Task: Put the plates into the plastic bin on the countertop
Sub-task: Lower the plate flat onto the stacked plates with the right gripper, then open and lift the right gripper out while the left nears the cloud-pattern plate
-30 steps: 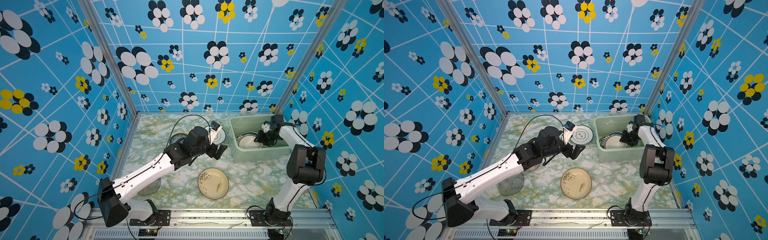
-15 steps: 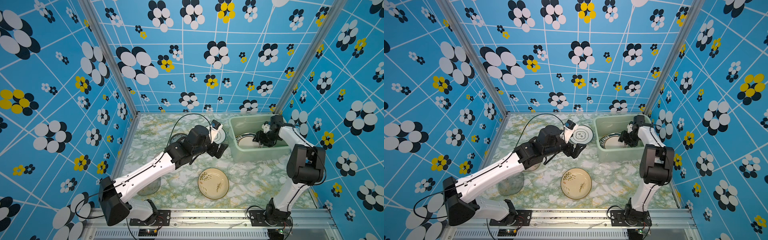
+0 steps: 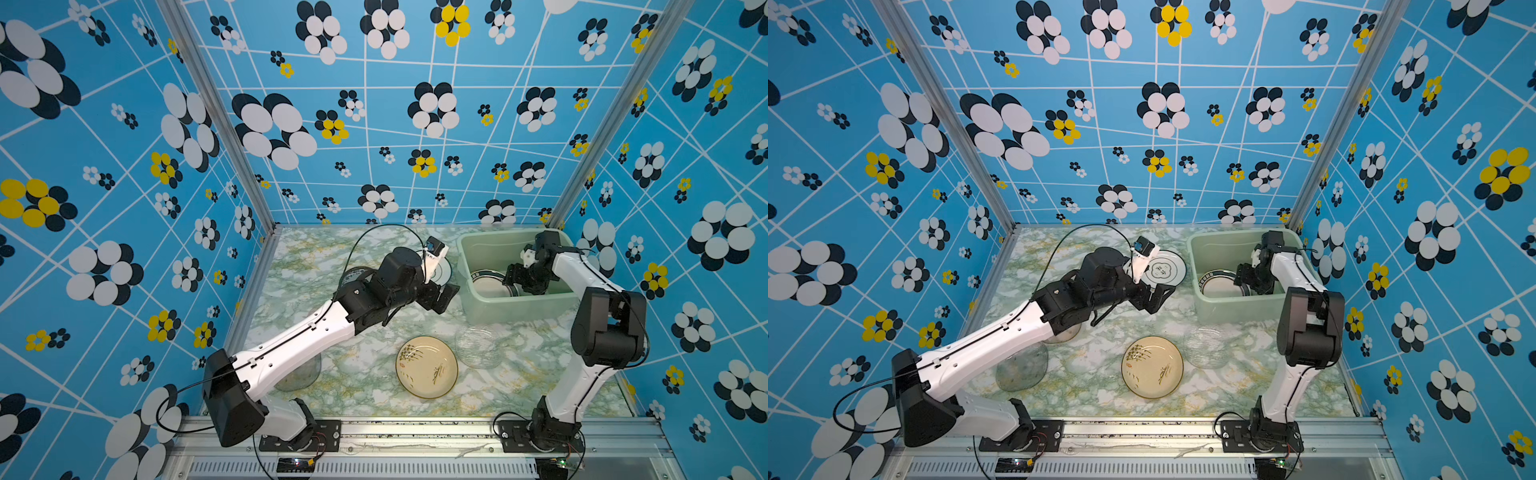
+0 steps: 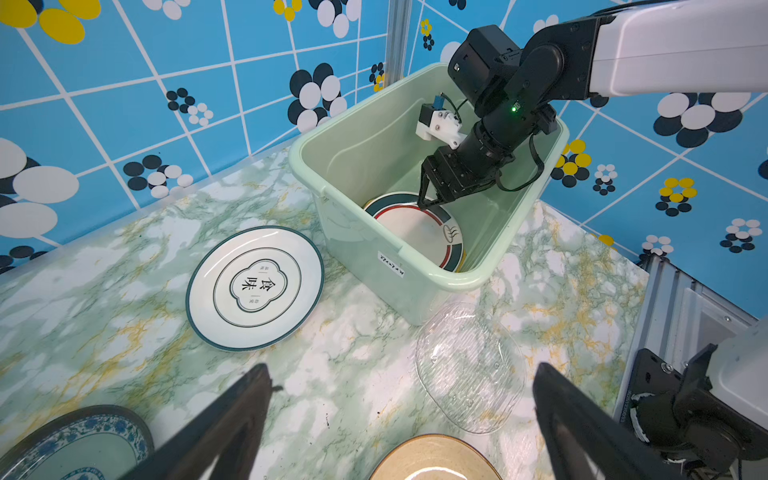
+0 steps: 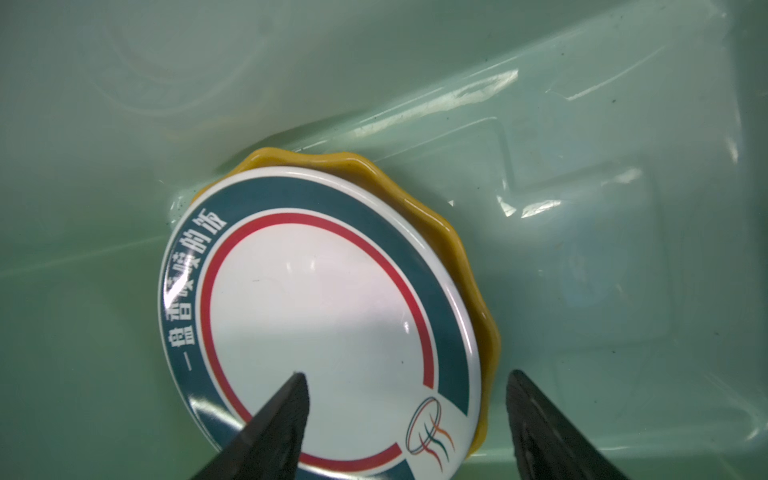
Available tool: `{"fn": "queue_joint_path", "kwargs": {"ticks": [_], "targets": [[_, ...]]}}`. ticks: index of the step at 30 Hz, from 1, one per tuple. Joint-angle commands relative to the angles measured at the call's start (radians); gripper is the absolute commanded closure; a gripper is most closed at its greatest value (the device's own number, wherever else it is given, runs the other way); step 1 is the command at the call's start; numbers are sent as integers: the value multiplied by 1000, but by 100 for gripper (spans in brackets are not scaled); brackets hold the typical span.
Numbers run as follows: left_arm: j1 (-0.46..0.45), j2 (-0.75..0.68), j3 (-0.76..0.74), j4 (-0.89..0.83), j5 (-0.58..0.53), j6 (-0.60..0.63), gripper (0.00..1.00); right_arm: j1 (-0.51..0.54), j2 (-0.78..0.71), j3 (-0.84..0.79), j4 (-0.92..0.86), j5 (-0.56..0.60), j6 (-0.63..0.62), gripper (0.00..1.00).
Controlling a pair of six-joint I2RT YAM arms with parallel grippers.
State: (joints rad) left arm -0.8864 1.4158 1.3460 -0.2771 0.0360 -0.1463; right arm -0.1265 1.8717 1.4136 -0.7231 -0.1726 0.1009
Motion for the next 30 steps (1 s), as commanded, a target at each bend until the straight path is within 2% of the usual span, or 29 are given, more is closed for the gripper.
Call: {"fn": "queue_joint_path", "kwargs": {"ticks": [1, 9, 20, 24, 30], "targets": [[-8, 1, 33, -13, -10, -3, 1, 5, 11, 7, -35, 45, -18, 22], [-7, -18, 34, -19, -38, 8, 1, 0, -59, 112, -96, 121, 38, 7], [10, -38, 18, -9, -214, -3, 1, -32, -10, 177, -62, 153, 327, 8], [13, -42, 10, -14, -238, 33, 1, -31, 35, 172, -40, 182, 453, 13], [21, -40, 8, -26, -259, 32, 1, -32, 74, 129, 18, 223, 607, 14]]}}
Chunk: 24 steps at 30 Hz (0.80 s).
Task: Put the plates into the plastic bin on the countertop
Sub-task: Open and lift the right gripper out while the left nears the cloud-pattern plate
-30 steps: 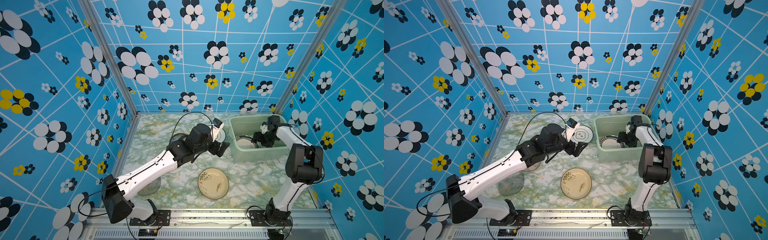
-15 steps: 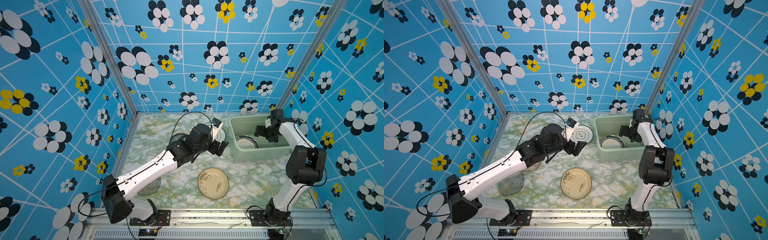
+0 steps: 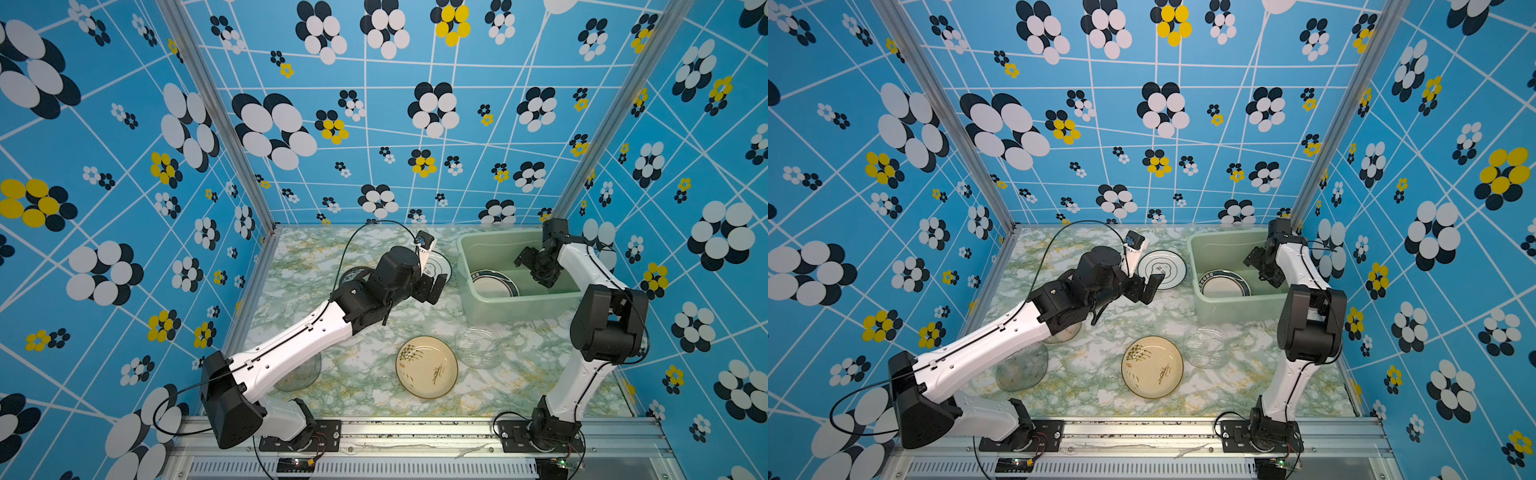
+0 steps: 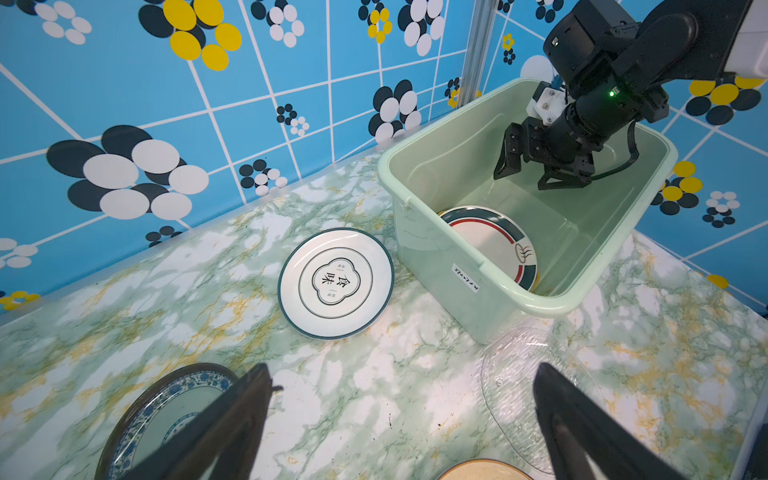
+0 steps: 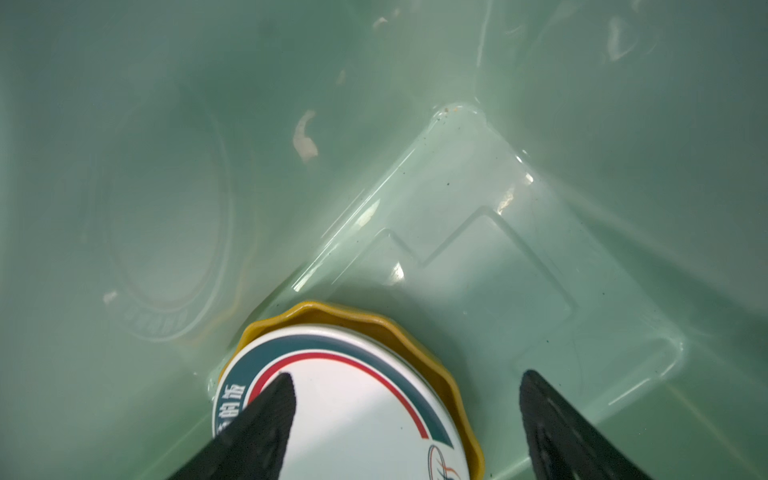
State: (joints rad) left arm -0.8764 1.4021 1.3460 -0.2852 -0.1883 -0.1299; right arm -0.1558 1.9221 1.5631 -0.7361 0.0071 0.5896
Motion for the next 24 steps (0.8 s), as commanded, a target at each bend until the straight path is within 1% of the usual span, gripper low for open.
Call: {"fn": "queue_joint_path", "kwargs": {"ticks": [1, 4, 8, 15, 24], "targets": [[11, -24, 8, -20, -39, 19, 1, -2, 30, -28, 48, 40, 132, 14], [11, -20, 9, -34, -62, 27, 1, -2, 49, -54, 104, 25, 159, 14], [14, -34, -5, -43, -70, 32, 1, 1, 82, -47, 110, -1, 165, 15], [22, -69, -49, -33, -83, 37, 1, 14, 113, -64, 150, -87, 163, 16], [46, -115, -101, -20, -65, 48, 1, 45, 93, -141, 197, -166, 183, 19]]}}
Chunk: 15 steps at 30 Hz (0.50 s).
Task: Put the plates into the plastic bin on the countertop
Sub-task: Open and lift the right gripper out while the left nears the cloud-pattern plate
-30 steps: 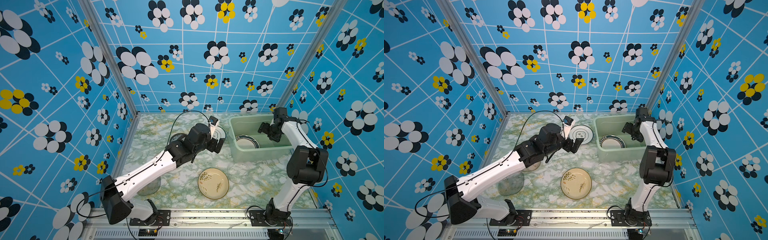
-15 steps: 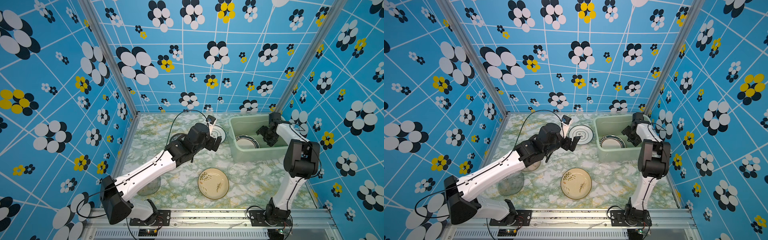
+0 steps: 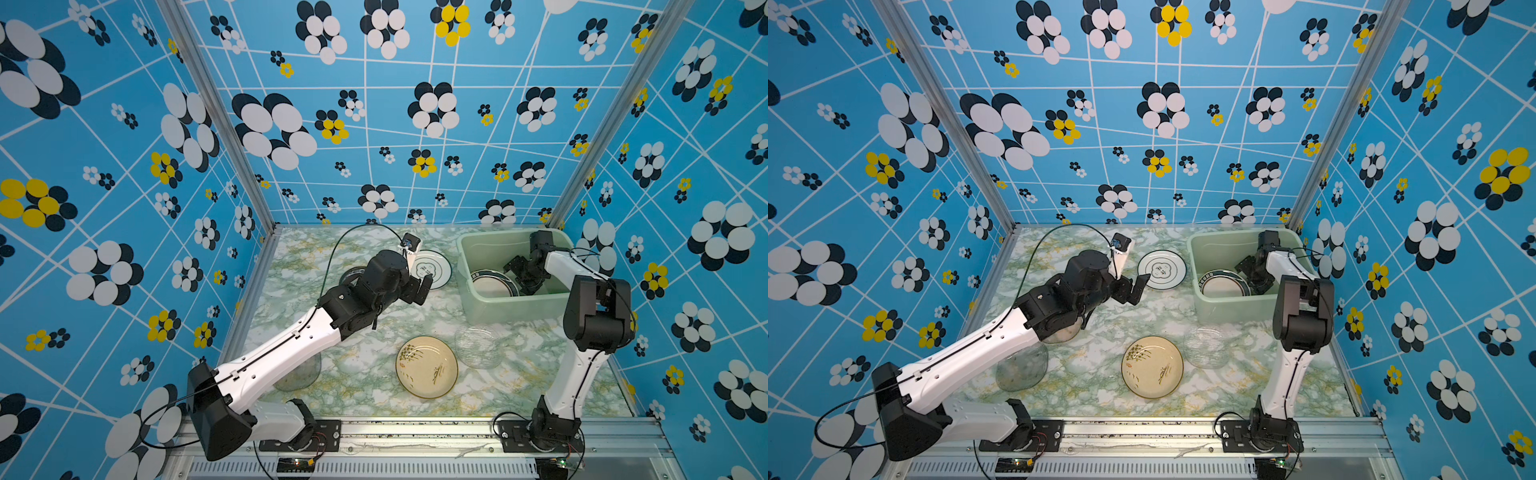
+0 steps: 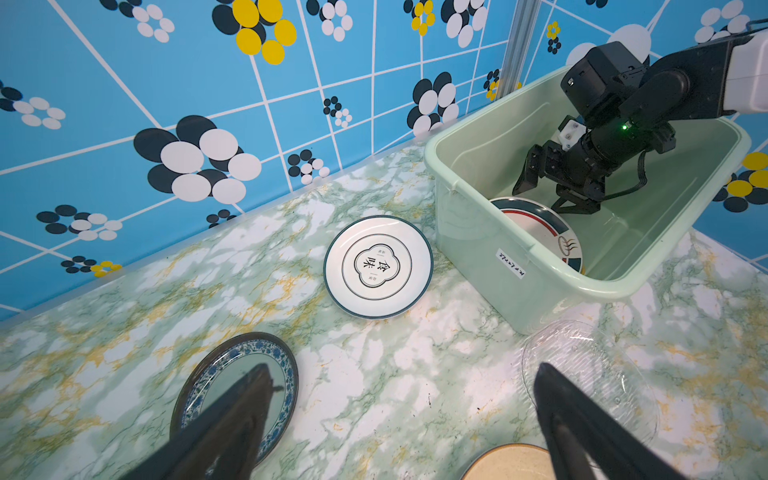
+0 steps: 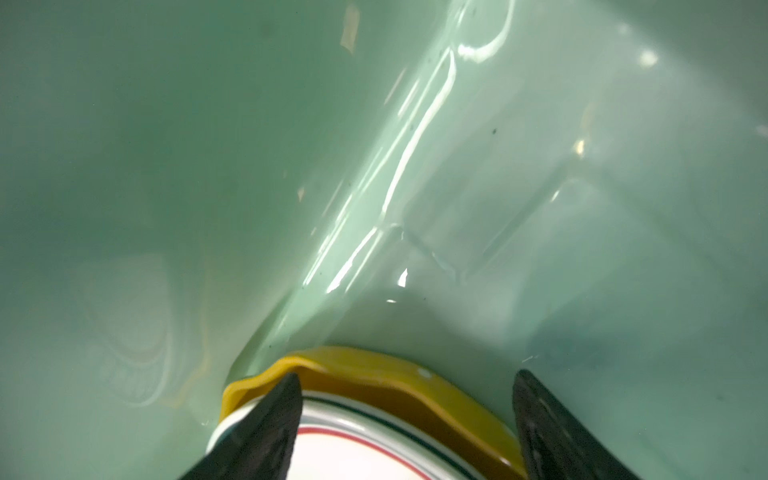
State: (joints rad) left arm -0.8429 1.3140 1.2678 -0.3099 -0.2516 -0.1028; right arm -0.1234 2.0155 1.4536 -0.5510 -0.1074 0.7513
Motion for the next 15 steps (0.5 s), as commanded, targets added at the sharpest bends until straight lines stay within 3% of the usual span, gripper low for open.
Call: {"fn": "queue_joint_path", "kwargs": {"ticks": [1, 15], "targets": [[16, -31, -25, 1, -3, 19, 1, 15, -7, -39, 17, -60, 21, 19], [122, -31, -5, -127, -1, -172, 1, 28, -48, -37, -6, -53, -16, 18]]}}
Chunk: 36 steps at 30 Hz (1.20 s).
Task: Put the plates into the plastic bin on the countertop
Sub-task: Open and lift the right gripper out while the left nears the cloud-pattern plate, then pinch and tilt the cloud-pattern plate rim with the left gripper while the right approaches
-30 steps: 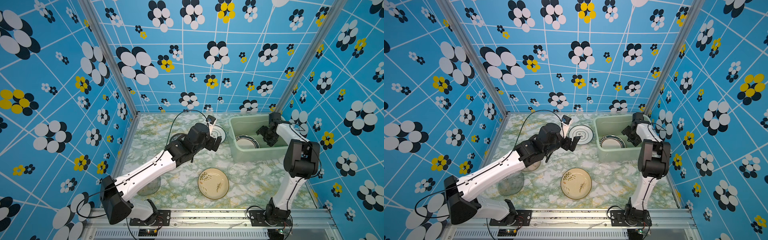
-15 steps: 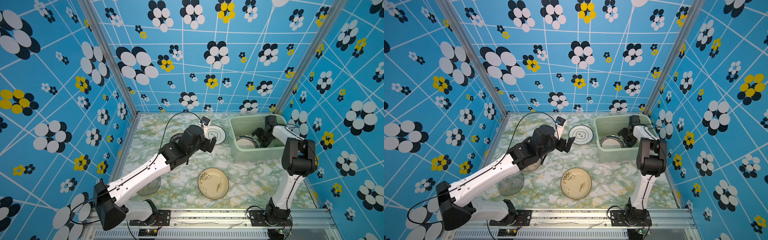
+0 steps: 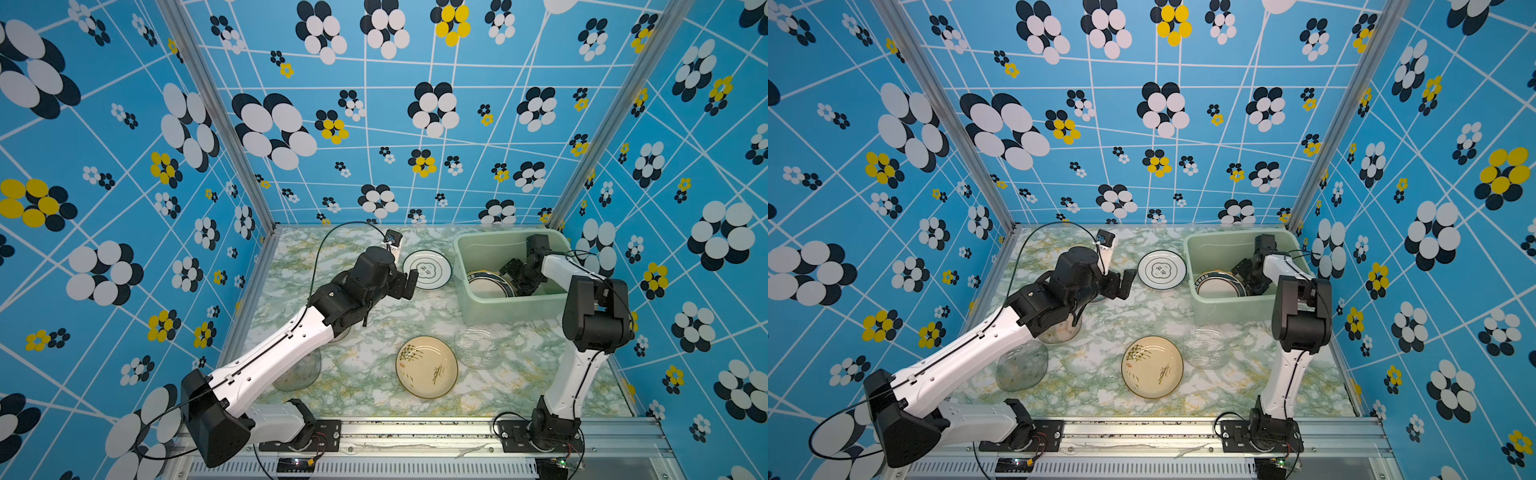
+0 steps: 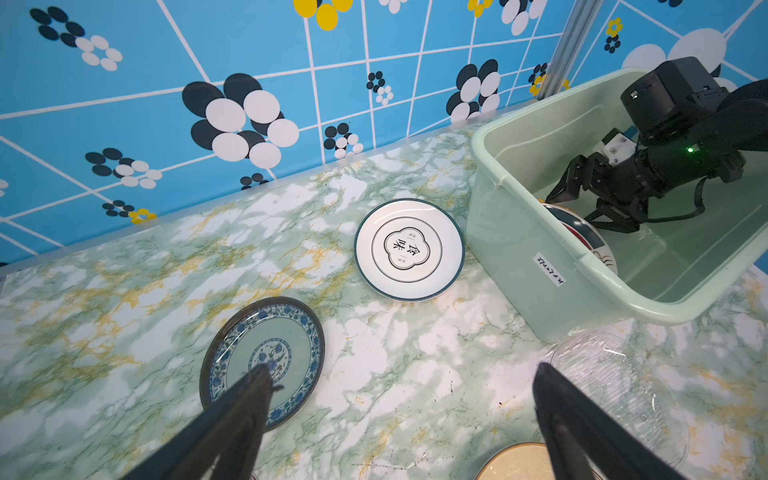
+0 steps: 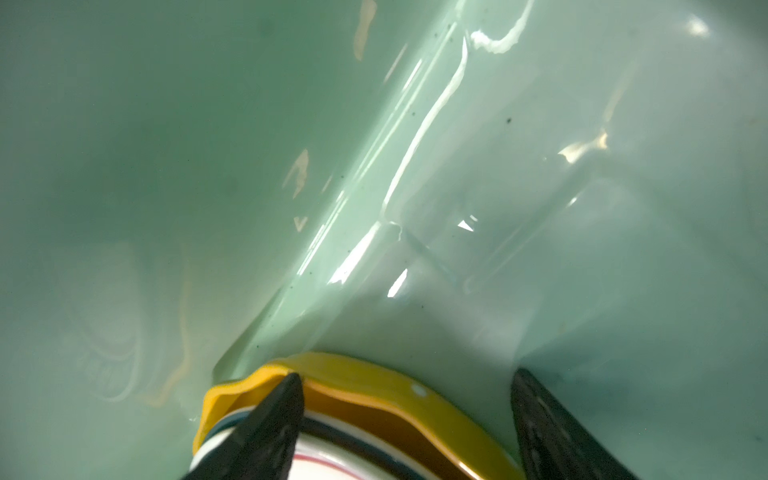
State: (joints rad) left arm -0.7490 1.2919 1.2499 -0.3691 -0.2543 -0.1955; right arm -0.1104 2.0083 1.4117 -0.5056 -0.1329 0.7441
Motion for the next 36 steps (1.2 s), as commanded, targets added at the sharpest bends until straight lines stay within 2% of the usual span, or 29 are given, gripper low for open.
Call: {"fn": "queue_joint_path", "kwargs": {"ticks": [1, 5, 10, 13, 16, 23, 31, 36], "targets": [[44, 0, 26, -93, 20, -109, 1, 12, -49, 18, -59, -17, -10, 18], [131, 36, 70, -164, 139, -206, 1, 1, -126, 74, -78, 49, -23, 12], [185, 48, 80, -153, 303, -199, 1, 3, -223, 163, -136, 137, -78, 8], [202, 88, 118, -194, 355, -216, 1, 7, -276, 204, -168, 142, -108, 8], [231, 157, 166, -260, 403, -290, 2, 32, -335, 231, -192, 115, -121, 9], [285, 343, 240, -326, 535, -468, 2, 211, -506, 197, -174, 43, -148, 15], [293, 531, 270, -223, 617, -528, 5, 454, -697, 76, -180, 10, -219, 16], [307, 622, 255, -68, 658, -603, 10, 576, -813, -107, -115, -23, -196, 18]]}}
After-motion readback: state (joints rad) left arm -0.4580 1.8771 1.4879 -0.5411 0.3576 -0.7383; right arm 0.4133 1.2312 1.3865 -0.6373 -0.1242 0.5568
